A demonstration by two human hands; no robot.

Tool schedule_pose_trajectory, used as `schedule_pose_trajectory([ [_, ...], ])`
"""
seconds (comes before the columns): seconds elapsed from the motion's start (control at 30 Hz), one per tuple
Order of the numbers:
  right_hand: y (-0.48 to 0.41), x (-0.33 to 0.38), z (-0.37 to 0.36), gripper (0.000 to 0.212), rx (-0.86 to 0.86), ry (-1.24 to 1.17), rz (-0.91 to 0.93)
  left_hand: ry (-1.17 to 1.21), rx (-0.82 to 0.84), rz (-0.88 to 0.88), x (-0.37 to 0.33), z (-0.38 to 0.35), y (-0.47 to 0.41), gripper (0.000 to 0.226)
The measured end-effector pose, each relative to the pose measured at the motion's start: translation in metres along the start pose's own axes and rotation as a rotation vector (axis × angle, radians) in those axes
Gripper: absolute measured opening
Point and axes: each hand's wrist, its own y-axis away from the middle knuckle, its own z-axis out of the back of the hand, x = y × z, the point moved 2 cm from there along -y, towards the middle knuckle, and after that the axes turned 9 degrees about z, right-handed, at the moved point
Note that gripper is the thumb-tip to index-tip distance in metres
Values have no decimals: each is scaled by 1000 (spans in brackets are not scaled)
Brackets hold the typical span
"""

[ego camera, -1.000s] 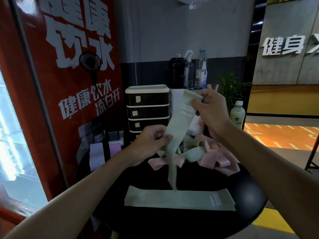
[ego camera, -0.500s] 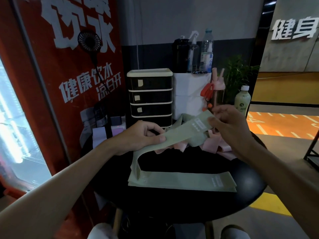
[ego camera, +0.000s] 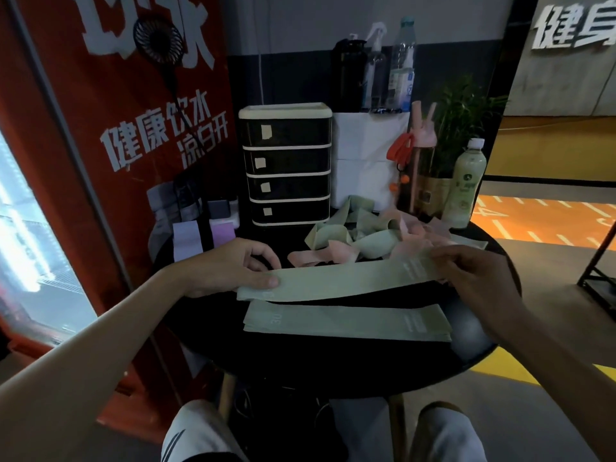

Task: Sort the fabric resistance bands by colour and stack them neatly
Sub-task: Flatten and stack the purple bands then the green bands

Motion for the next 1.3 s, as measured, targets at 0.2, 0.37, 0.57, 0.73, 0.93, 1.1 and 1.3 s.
schedule_pose_trajectory([
  [0.2, 24, -21, 2, 26, 158, 172, 30, -148, -300, -94, 20, -8, 0, 17],
  [0.37, 32, -31, -2, 33, 239, 268, 79, -136, -387, -157, 32, -16, -2, 15],
  [0.57, 39, -36, 3, 36, 232, 300, 128, -179, -414, -191, 46, -22, -5, 17],
  [0.73, 44, -39, 3, 42, 244, 336, 198, -243, -462, -198, 50, -33, -3, 16],
  [0.93, 47, -54, 7, 38, 252, 304, 196, -278, -469, -267, 63, -35, 6, 23],
  [1.1, 47, -56, 11, 71, 436, 308, 129, -212, -284, -276, 81, -37, 7, 51],
  [1.3, 46, -63, 13, 53, 456, 275, 126, -178, -278, -273, 86, -32, 5, 53],
])
